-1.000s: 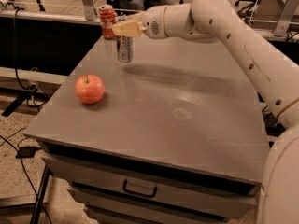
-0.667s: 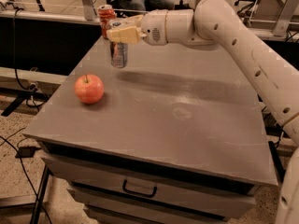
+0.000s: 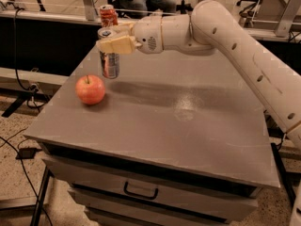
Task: Move redbull can near apple
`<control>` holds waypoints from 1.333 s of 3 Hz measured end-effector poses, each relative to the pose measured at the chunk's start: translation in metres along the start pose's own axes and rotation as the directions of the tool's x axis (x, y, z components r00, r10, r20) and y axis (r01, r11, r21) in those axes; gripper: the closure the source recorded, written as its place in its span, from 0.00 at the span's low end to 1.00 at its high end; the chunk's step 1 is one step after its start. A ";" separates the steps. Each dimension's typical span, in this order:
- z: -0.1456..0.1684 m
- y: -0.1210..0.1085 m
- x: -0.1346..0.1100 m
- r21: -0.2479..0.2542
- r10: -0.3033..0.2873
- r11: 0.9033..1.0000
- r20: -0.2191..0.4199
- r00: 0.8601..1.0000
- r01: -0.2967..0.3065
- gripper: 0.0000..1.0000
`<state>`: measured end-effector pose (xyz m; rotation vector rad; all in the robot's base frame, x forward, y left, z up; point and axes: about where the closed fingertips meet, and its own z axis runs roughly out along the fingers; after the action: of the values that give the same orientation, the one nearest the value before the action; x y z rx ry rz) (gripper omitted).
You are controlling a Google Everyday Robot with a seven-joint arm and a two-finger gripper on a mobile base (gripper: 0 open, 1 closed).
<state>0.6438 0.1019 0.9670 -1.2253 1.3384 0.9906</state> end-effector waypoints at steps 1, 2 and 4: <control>0.004 0.002 0.008 -0.011 0.018 1.000 -0.012 1.000 -0.018 1.00; 0.012 0.006 0.021 -0.044 0.052 0.998 -0.021 0.998 -0.053 1.00; 0.024 0.012 0.032 -0.090 0.083 0.992 -0.005 0.996 -0.084 0.61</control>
Offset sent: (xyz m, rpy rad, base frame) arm -0.0043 0.0132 -0.0411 -0.0201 0.1128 0.0629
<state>0.6367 0.1220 0.9309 -1.2454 1.3679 1.1199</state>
